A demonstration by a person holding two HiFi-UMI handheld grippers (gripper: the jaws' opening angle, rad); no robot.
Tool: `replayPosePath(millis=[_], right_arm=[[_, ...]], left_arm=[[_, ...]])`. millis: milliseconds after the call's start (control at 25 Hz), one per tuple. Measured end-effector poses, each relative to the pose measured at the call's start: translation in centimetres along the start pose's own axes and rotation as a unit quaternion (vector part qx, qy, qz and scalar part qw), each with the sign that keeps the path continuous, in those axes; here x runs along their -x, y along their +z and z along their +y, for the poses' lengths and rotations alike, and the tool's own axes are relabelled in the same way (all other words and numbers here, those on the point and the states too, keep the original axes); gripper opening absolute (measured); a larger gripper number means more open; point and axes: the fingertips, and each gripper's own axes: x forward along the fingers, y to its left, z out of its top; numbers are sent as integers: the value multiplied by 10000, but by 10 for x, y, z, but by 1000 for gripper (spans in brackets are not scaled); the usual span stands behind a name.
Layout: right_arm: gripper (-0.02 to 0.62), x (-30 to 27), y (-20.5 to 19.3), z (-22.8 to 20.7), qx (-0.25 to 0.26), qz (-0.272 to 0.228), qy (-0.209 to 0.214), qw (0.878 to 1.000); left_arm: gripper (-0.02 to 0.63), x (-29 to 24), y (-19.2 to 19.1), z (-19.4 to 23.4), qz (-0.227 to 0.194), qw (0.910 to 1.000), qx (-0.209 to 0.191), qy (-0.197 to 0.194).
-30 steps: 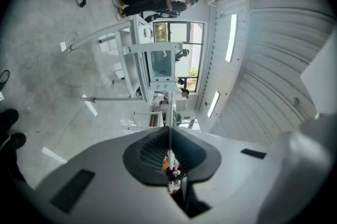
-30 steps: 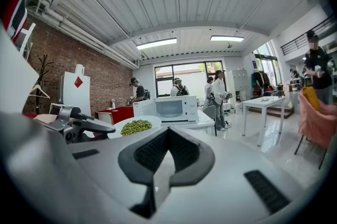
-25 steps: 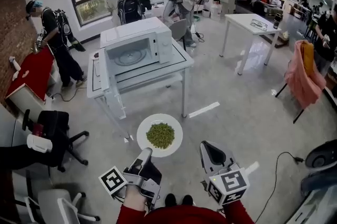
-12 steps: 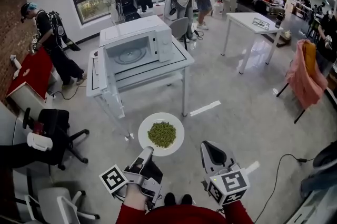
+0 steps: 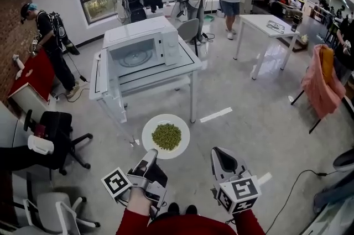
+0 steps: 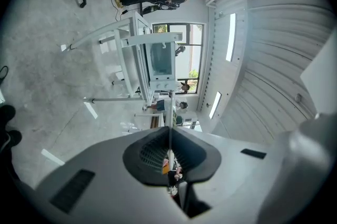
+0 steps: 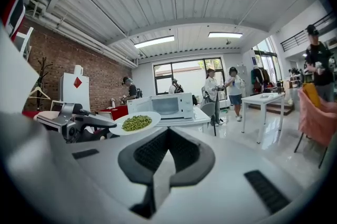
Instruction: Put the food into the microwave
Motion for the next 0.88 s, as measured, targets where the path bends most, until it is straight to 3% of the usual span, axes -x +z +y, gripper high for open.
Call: replayPosePath(millis=[880], right_arm=[[14,-32,20,-17,205,-152,172,9995]], left_arm=[[23,-50,12,-11,-201,9996,-136,-143]])
